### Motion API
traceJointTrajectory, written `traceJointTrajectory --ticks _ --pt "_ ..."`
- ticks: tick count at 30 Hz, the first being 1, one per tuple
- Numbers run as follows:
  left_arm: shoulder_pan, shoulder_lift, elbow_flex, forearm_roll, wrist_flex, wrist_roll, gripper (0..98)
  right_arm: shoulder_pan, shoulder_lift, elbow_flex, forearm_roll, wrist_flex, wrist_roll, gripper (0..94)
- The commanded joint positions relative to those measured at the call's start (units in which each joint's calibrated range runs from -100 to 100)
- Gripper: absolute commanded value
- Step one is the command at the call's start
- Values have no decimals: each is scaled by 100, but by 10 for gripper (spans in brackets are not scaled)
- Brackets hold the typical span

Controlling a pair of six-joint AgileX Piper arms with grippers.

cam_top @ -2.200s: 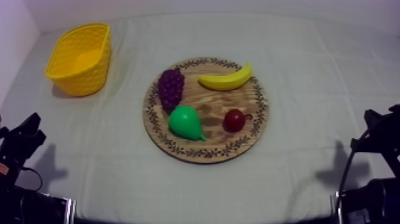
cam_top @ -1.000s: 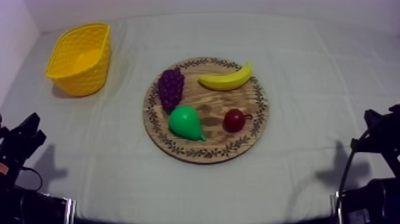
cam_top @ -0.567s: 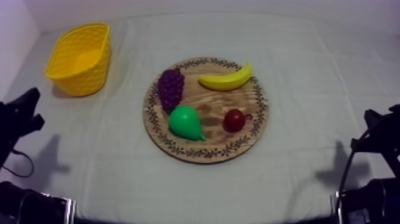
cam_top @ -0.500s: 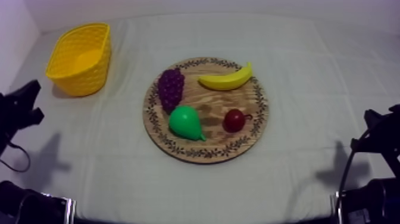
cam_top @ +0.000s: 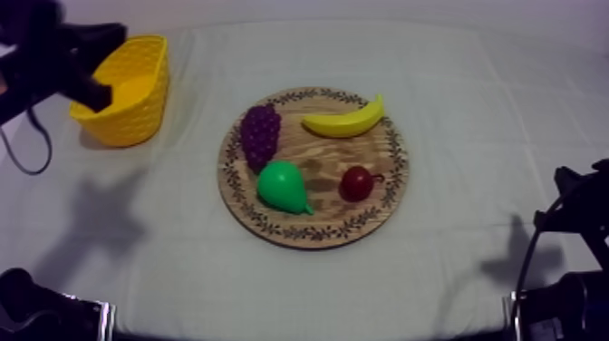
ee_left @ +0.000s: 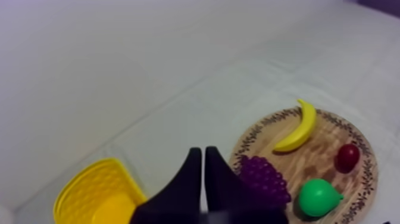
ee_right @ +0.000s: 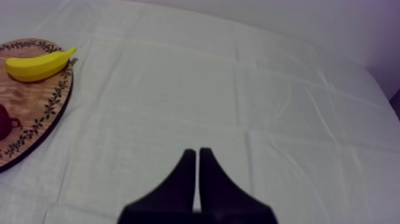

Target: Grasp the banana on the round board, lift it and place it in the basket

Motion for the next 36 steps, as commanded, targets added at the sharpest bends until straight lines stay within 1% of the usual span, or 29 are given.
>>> traceJointTrajectory --ticks 1,3,6,12,19,33,36 --pt "516 1151 -1403 -429 580 721 1 0 -2 -3 1 -1 0 3" --pt "668 1640 -1918 -499 767 691 1 0 -2 -3 1 -1 0 3" --pt "842 2291 -2476 -543 885 584 1 0 -2 -3 1 -1 0 3" --pt "1058 3277 -2948 -528 868 384 1 0 -2 -3 1 -1 3 3" --pt "1230 3907 -2990 -517 761 214 2 0 -2 -3 1 -1 4 3" --pt "1228 4344 -2440 -529 489 218 9 0 -2 -3 1 -1 4 3" --pt "1258 4355 -2264 -552 351 53 31 0 -2 -3 1 -1 4 3"
